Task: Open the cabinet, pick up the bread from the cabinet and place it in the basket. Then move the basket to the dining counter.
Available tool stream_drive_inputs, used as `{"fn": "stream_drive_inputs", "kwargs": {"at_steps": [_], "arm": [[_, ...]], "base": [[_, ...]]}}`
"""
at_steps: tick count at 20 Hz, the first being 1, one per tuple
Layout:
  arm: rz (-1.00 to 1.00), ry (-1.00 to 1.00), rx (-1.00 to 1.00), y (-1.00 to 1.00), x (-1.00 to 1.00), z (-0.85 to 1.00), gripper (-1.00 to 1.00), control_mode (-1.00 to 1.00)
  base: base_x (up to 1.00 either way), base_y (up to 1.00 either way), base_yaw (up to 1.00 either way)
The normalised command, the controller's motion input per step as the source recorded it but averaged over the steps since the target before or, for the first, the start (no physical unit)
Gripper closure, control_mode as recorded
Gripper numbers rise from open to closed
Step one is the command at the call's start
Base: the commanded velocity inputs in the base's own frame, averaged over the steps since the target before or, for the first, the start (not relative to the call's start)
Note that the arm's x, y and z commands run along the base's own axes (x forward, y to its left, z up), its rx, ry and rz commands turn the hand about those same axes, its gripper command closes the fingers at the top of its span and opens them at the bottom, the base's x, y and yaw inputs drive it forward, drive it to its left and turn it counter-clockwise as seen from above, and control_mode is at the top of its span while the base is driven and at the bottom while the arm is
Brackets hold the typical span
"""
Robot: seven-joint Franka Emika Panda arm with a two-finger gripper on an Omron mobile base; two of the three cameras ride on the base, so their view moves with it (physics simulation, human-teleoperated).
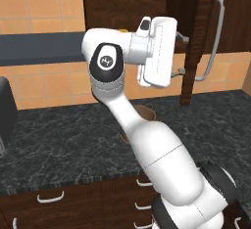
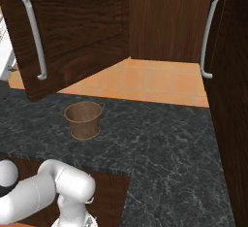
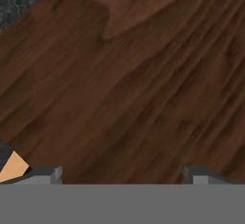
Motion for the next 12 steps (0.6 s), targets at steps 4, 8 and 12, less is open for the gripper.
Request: {"fn": "stream_drive_inputs", "kwargs": {"at_steps": [4, 8, 12], "arm": [[-0.1, 0.09, 0.01, -1.0, -0.28, 0.02, -1.0, -1.0], [-0.02, 0.02, 0.12, -1.0, -0.1, 0.03, -1.0, -1.0], [0.05, 0.0, 0.19, -0.94, 0.09, 0.0, -1.0, -1.0]], "base": [[0.0, 0.0, 0.0], [0.0, 0.0, 0.0], [0.0, 0.0, 0.0]]}}
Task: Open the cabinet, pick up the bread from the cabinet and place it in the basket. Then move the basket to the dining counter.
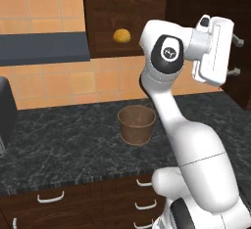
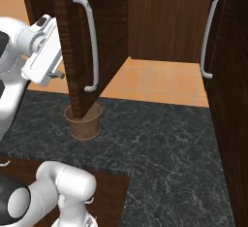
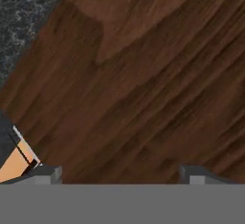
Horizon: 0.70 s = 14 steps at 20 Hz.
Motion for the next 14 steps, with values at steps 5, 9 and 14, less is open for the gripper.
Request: {"fn": "stream_drive_inputs", "kwargs": {"at_steps": [5, 9, 14], "arm": [[0.02, 0.0, 0.05, -0.31, 0.0, -0.01, -1.0, -1.0], [-0.05, 0.0, 0.0, 0.69, 0.0, -0.02, -1.0, -1.0], [-0.11, 0.0, 0.29, 1.0, 0.25, -0.23, -1.0, -1.0]], "base": [[0.0, 0.0, 0.0], [0.0, 0.0, 0.0], [0.0, 0.0, 0.0]]}}
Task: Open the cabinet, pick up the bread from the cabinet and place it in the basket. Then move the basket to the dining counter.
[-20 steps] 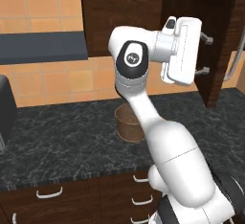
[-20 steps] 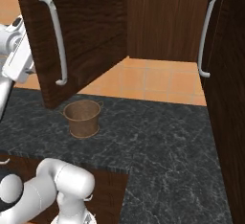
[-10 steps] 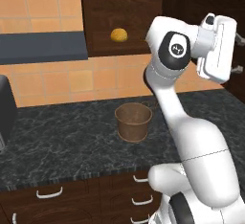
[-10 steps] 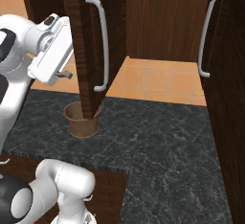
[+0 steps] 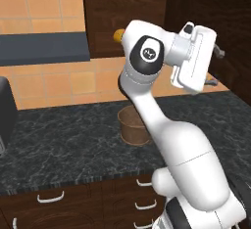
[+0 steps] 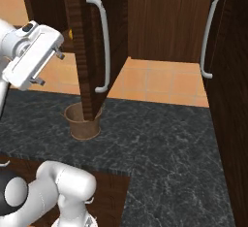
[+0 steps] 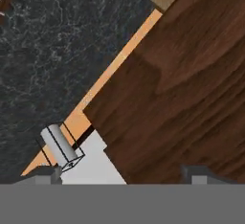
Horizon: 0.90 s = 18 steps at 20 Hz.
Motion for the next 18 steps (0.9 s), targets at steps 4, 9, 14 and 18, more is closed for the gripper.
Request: {"fn": "stream_drive_inputs", "kwargs": {"at_steps": [4, 9, 14, 18], "arm": [[-0.05, 0.11, 0.53, 1.0, 0.41, -0.78, -1.0, -1.0], [0.0, 0.07, 0.48, 0.67, 0.36, -0.93, -1.0, -1.0], [-0.03, -0.1, 0.52, 0.06, 0.44, -0.79, -1.0, -1.0], [-0.24, -0.21, 0.44, 0.34, 0.72, -0.2, -1.0, -1.0]], "base": [[0.0, 0.0, 0.0], [0.0, 0.0, 0.0], [0.0, 0.0, 0.0], [0.0, 0.0, 0.0]]}}
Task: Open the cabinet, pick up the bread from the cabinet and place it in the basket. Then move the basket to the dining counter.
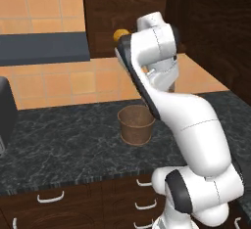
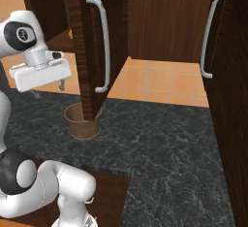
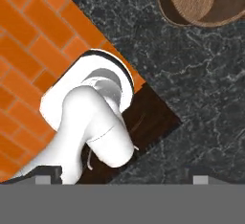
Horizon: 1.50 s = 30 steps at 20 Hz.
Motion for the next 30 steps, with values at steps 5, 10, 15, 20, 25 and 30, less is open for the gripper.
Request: {"fn": "stream_drive_inputs", "kwargs": {"at_steps": [5, 10, 15, 20, 25, 30], "arm": [[-0.54, -0.53, 0.26, 0.57, 0.28, 0.05, -1.0, -1.0], [-0.44, -0.5, 0.25, 0.2, 0.15, 0.0, -1.0, -1.0], [-0.28, -0.41, 0.02, 0.0, 0.02, 0.04, -1.0, -1.0], [-0.17, -0.27, -0.02, -0.01, 0.38, 0.36, -1.0, -1.0], [0.0, -0.25, 0.03, 0.0, 0.32, 0.61, -1.0, -1.0], [0.04, -0.22, 0.06, -0.01, 0.23, 0.24, -1.0, -1.0]], "base": [[0.0, 0.0, 0.0], [0.0, 0.0, 0.0], [0.0, 0.0, 0.0], [0.0, 0.0, 0.0], [0.0, 0.0, 0.0], [0.0, 0.0, 0.0]]}}
